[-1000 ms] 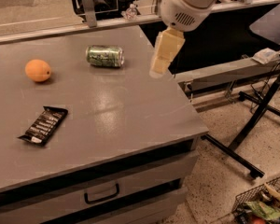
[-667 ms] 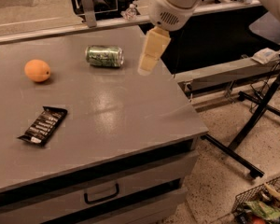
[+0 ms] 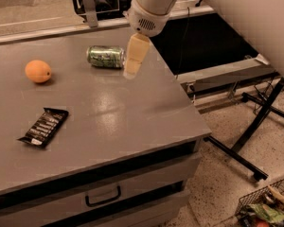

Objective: Place green can upright

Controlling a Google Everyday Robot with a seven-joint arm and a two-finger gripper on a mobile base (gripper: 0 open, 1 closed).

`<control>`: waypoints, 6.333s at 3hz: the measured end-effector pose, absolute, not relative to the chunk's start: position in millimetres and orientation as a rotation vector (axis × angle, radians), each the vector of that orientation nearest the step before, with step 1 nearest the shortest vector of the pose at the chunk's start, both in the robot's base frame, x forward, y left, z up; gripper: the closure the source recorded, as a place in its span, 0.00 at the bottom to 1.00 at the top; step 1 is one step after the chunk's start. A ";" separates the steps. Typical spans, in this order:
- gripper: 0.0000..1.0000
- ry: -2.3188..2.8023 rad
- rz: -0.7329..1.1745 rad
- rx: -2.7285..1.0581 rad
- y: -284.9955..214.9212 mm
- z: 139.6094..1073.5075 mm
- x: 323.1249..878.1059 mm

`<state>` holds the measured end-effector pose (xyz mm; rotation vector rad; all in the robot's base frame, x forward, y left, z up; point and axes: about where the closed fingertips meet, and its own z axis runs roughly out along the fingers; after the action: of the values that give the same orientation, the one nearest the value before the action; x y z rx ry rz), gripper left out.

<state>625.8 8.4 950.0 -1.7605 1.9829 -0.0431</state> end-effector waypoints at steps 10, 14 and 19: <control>0.72 2.013 0.117 -2.021 157.6 850.9 726.0; 1.00 1.630 0.777 -1.559 185.1 998.1 700.9; 1.00 1.403 0.999 -1.162 112.3 998.9 643.8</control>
Offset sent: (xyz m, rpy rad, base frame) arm 0.0451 0.0528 -0.0548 -0.0580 0.0672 0.0851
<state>643.8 112.3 998.9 -1.1620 1.4030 0.9991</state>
